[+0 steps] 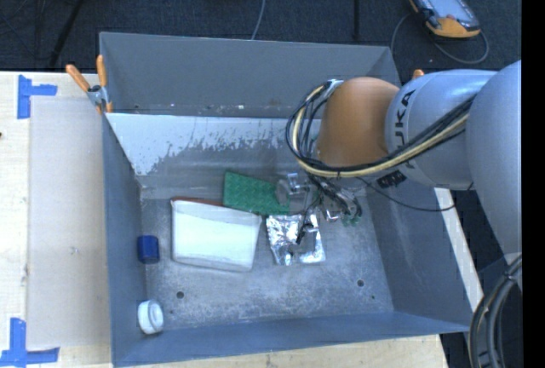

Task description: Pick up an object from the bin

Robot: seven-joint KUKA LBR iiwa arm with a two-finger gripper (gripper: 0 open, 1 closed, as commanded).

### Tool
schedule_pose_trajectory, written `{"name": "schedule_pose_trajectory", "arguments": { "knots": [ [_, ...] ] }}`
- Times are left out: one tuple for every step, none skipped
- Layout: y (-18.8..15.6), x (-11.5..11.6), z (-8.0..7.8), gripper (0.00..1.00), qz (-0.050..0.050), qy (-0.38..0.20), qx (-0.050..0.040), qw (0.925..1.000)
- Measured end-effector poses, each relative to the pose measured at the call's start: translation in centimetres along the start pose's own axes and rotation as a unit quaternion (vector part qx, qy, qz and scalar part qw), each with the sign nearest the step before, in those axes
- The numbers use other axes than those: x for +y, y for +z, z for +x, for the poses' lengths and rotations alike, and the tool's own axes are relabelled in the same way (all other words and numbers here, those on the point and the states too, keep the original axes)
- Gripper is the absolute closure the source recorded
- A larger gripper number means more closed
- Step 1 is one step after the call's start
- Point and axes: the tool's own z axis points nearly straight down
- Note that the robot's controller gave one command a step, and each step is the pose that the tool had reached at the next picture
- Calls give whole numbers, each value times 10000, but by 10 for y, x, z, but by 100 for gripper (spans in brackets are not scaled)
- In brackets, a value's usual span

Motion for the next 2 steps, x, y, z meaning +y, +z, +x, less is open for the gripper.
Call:
{"name": "schedule_pose_trajectory", "arguments": {
  "knots": [
    [-6, -1, -4, 100, 11, 4, -54, 10000],
    [-211, -14, 26, 100, 16, 22, -51, 10000]
  ]
}}
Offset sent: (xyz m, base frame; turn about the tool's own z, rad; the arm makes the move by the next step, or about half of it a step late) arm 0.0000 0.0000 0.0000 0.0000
